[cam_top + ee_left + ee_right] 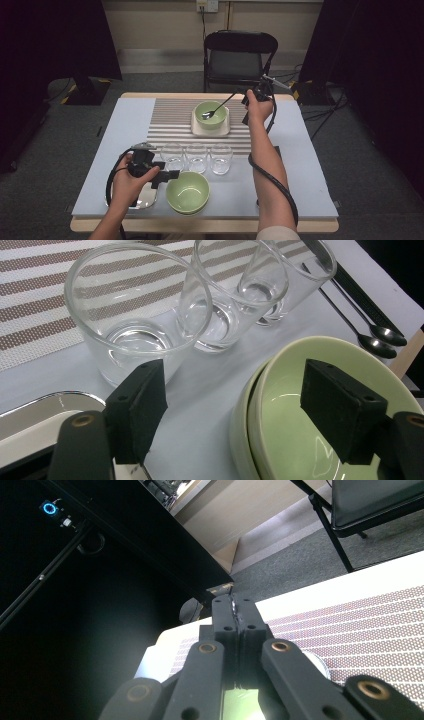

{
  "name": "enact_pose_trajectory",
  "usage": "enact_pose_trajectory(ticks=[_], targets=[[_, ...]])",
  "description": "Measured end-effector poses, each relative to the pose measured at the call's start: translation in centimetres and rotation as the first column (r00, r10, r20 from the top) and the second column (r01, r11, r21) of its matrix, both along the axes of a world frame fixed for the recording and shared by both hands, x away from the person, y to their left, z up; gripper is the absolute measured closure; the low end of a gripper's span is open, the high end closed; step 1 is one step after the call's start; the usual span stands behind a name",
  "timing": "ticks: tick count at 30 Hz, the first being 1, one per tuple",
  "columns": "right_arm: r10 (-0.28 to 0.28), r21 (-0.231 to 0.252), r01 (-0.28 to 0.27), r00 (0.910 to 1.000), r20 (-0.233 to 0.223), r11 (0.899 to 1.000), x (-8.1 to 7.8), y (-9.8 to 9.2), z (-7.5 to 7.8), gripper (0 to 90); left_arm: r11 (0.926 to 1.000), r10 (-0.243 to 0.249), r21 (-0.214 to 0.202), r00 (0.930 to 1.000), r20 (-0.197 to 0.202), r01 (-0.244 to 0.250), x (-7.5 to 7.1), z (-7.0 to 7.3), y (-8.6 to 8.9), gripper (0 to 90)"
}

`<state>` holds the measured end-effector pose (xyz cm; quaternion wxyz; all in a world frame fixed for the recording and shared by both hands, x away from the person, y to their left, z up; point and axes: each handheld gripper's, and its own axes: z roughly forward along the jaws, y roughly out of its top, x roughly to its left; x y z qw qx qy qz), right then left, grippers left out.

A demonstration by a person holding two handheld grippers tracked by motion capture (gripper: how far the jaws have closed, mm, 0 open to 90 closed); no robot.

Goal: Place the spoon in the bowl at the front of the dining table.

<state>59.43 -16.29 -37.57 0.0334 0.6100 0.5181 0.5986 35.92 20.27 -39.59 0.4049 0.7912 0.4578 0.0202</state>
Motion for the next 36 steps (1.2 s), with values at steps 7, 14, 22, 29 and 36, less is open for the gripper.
enact_pose_trajectory(ticks=[7, 14, 22, 29, 36], targets=[[-0.009, -0.005, 0.009, 1.0, -0.004, 1.0, 0.0, 0.0, -0.4, 90.0, 1.0, -0.002, 0.001, 1.0, -0.001, 0.002, 0.0, 0.0, 0.0, 26.2], [-0.004, -0.013, 0.004, 0.9999, -0.014, 1.0, 0.1, 0.3, -0.9, 89.8, 1.0, -0.001, 0.001, 1.0, 0.0, 0.001, 0.0, 0.0, 0.0, 26.2], [-0.009, -0.018, 0.009, 0.9997, -0.025, 1.0, 0.0, 0.4, -1.4, 89.4, 1.0, 0.002, -0.003, 1.0, 0.0, -0.002, 0.0, 0.0, 0.1, 26.2], [-0.013, -0.018, 0.012, 0.9993, -0.035, 1.0, -0.1, 0.4, -1.8, 89.3, 1.0, 0.003, 0.002, 1.0, -0.001, -0.003, 0.0, 0.0, 0.0, 26.2], [-0.009, -0.017, 0.008, 0.9992, -0.04, 1.0, -0.2, 0.5, -2.1, 88.9, 1.0, 0.0, 0.002, 1.0, -0.001, 0.0, 0.0, 0.0, 0.0, 26.2]])
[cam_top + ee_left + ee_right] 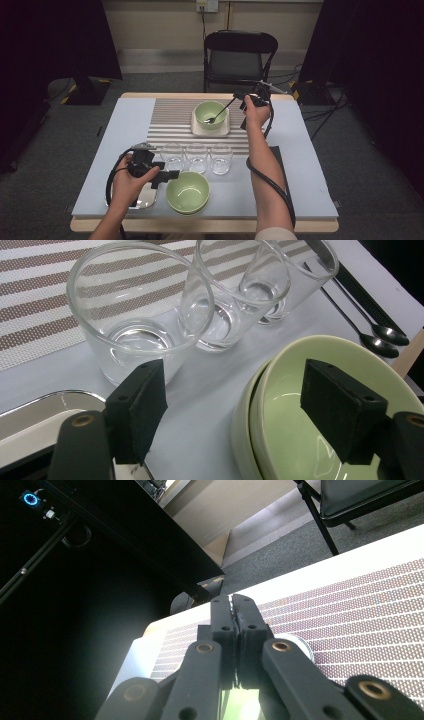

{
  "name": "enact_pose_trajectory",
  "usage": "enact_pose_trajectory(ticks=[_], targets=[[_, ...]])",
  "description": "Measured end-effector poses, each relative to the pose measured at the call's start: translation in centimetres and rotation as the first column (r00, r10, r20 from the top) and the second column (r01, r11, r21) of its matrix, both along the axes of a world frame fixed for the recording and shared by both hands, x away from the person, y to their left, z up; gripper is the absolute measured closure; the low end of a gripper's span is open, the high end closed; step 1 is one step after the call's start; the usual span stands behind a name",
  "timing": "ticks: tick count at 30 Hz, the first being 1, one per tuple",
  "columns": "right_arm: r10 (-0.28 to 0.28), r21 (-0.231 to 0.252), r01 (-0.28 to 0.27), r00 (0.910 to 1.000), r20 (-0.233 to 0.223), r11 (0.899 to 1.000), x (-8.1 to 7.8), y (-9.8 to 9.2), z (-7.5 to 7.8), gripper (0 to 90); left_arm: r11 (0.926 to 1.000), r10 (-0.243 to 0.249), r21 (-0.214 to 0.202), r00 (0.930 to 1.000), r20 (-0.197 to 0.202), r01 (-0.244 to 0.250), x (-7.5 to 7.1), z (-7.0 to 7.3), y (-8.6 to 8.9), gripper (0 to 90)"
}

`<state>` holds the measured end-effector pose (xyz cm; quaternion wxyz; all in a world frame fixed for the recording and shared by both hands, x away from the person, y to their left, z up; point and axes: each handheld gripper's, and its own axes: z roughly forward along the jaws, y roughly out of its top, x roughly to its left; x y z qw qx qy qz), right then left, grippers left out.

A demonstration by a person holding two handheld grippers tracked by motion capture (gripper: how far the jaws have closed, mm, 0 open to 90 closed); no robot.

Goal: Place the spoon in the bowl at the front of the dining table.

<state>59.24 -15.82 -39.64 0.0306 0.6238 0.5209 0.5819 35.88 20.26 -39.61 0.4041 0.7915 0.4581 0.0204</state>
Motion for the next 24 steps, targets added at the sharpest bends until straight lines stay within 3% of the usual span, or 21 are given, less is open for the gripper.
enact_pose_trajectory(ticks=[24], targets=[[0.0, -0.017, 0.0, 1.0, 0.008, 1.0, -0.06, 0.18, -0.57, 88.5, 1.0, 0.004, -0.005, 1.0, 0.0, -0.004, -0.03, 0.02, 0.06, 26.2]])
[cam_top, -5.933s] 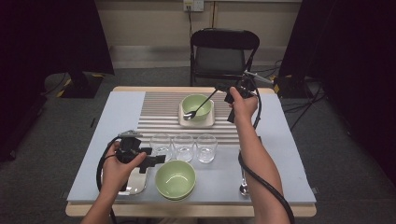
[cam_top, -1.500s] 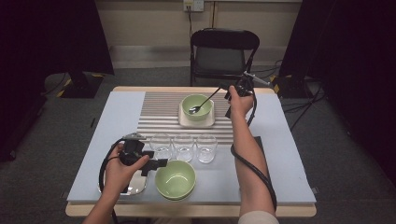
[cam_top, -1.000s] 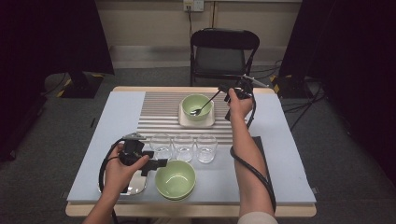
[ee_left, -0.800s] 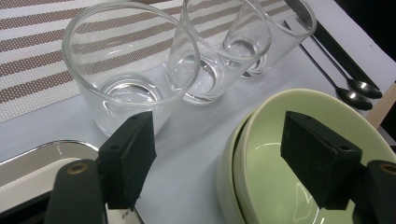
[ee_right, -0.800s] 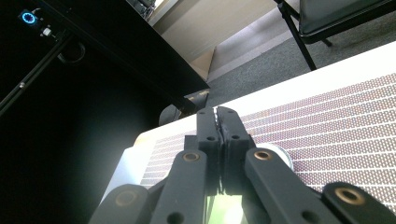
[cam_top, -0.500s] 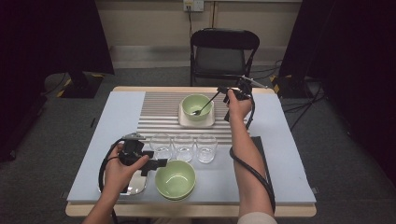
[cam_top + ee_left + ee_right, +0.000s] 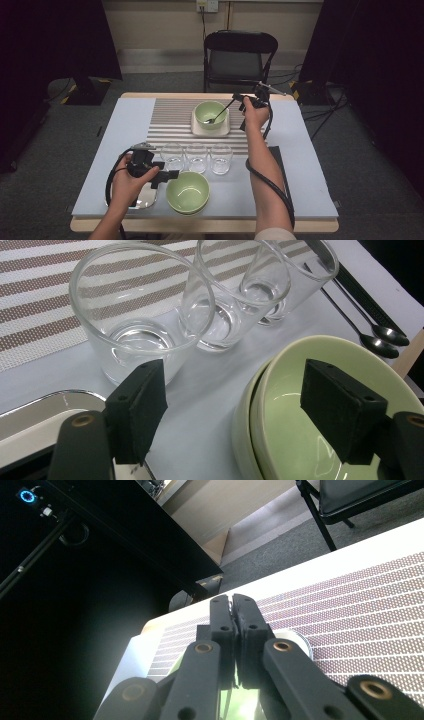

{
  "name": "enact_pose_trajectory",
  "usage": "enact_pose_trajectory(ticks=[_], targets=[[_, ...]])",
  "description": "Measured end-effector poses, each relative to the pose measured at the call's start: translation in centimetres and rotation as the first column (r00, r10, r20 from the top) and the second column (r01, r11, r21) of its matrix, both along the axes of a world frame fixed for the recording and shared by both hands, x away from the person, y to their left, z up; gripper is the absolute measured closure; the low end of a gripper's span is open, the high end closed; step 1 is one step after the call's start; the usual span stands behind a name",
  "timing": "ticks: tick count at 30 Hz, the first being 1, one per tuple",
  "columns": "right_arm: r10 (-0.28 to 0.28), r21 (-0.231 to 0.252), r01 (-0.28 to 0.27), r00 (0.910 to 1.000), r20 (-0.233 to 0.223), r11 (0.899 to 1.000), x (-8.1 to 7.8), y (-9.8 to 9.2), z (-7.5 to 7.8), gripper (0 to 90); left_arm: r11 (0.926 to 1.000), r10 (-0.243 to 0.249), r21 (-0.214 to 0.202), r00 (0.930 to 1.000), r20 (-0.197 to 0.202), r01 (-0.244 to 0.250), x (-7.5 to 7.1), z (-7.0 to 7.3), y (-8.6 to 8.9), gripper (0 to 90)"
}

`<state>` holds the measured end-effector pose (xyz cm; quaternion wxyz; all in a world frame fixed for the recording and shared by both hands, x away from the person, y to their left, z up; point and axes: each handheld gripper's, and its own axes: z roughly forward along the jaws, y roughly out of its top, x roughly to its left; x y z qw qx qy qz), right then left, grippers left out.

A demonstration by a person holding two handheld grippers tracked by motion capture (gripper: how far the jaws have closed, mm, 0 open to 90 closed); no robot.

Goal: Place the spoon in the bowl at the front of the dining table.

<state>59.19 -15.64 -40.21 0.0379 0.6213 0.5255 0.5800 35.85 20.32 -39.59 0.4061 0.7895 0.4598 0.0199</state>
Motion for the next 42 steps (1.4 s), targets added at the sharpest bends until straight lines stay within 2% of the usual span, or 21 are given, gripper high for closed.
enact_pose_trajectory(ticks=[27, 29, 42], targets=[[-0.006, 0.007, 0.006, 0.9995, -0.032, 1.0, -1.1, -0.8, -0.7, 86.7, 0.9999, -0.003, 0.014, 1.0, 0.002, 0.003, -0.1, 0.0, -0.2, 26.2], [-0.008, -0.001, 0.008, 0.9997, -0.022, 1.0, -1.1, -0.9, -0.8, 86.7, 0.9999, -0.005, 0.011, 1.0, 0.002, 0.005, -0.1, 0.0, -0.2, 26.2], [-0.003, -0.016, 0.003, 0.9995, -0.033, 1.0, -1.7, -1.2, -0.8, 85.3, 0.9999, -0.005, 0.014, 1.0, 0.004, 0.005, -0.1, 0.1, -0.3, 26.2]])
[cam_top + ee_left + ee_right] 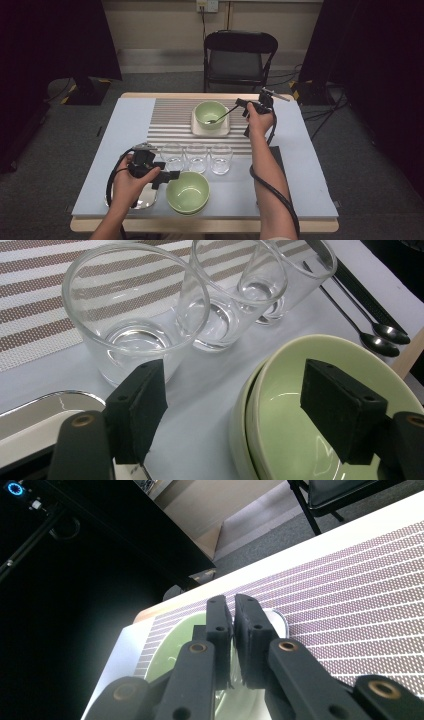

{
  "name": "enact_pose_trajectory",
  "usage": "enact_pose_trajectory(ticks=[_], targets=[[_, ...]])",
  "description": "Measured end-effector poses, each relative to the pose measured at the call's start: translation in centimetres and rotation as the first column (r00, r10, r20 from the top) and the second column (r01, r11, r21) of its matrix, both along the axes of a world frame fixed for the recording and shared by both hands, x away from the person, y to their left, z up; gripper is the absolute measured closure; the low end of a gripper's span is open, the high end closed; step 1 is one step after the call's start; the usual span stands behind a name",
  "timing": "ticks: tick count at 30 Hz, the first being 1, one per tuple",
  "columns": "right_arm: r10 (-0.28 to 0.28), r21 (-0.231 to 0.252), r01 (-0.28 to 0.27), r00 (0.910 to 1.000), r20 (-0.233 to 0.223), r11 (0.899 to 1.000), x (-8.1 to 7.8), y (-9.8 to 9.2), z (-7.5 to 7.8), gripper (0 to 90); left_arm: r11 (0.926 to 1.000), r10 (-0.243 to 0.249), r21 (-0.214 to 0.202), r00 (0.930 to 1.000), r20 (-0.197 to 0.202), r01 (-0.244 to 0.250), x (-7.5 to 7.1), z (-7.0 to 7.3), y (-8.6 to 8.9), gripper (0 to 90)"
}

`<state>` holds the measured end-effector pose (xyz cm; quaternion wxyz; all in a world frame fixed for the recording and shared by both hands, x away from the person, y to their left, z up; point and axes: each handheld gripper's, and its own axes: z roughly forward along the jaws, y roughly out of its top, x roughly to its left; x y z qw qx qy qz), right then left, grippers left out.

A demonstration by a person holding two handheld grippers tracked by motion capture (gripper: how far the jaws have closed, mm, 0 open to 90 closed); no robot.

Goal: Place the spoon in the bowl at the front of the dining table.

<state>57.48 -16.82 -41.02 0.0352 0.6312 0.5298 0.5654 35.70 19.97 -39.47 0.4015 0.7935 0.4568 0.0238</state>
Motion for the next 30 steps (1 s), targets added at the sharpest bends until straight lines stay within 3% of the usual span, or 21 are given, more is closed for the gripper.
enact_pose_trajectory(ticks=[30], targets=[[-0.003, -0.041, 0.002, 1.0, -0.004, 0.999, -1.6, -1.1, 0.1, 78.6, 1.0, -0.003, 0.001, 1.0, 0.003, 0.003, -0.1, 0.0, -0.2, 26.2]])
